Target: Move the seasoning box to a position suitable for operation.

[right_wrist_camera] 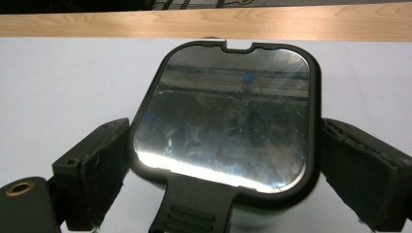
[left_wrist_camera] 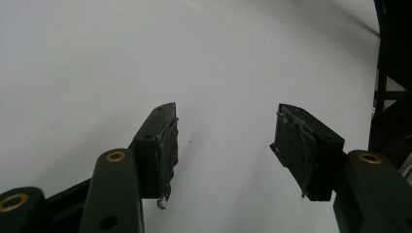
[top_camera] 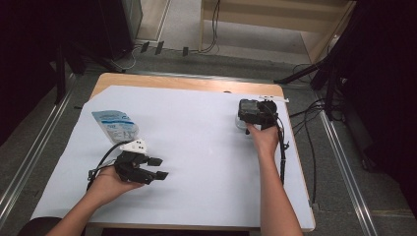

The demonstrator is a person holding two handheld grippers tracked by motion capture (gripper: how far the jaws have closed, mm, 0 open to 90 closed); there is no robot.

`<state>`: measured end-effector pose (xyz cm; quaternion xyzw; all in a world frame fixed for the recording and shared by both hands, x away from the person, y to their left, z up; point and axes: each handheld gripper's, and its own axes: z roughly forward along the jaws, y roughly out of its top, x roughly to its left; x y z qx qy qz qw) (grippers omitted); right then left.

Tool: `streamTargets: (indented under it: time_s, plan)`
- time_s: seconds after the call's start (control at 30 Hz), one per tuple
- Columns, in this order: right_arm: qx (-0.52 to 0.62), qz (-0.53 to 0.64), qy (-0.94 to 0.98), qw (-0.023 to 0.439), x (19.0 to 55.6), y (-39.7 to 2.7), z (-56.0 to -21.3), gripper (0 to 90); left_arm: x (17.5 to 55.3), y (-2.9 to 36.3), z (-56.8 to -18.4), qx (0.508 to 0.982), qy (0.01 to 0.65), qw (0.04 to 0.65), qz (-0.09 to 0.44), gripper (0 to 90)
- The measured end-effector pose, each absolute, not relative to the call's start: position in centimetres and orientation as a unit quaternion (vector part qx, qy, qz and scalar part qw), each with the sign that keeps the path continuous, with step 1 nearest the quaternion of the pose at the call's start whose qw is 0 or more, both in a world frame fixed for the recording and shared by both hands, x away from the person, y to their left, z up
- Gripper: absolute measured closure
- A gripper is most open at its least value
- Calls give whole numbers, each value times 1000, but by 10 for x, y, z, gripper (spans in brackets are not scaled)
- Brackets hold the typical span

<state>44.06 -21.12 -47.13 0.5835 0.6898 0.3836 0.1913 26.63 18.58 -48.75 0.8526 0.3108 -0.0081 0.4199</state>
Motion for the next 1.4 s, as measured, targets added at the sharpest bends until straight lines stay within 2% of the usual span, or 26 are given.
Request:
streamTargets:
  time_s: [0.3, 0.47, 0.9, 1.0, 1.07, 1.27, 1.4]
  plan:
    - [599, 379, 678, 193, 450, -205, -482, 67, 265, 191, -488, 846, 321, 424, -8, 424]
    - [599, 359, 684, 213, 453, -199, -484, 73, 264, 192, -488, 845, 325, 425, -7, 422]
    - [613, 357, 674, 209, 457, -196, -493, 69, 265, 193, -488, 843, 326, 428, -8, 423]
    - [608, 351, 679, 216, 457, -196, -492, 87, 265, 193, -488, 843, 326, 428, -8, 422]
    - [597, 350, 681, 239, 455, -198, -487, 137, 265, 193, -488, 843, 326, 429, -8, 422]
    - [597, 361, 679, 227, 454, -206, -485, 151, 266, 192, -488, 844, 325, 427, -7, 423]
    - [586, 355, 688, 236, 452, -206, -484, 159, 267, 191, -488, 842, 325, 430, -8, 423]
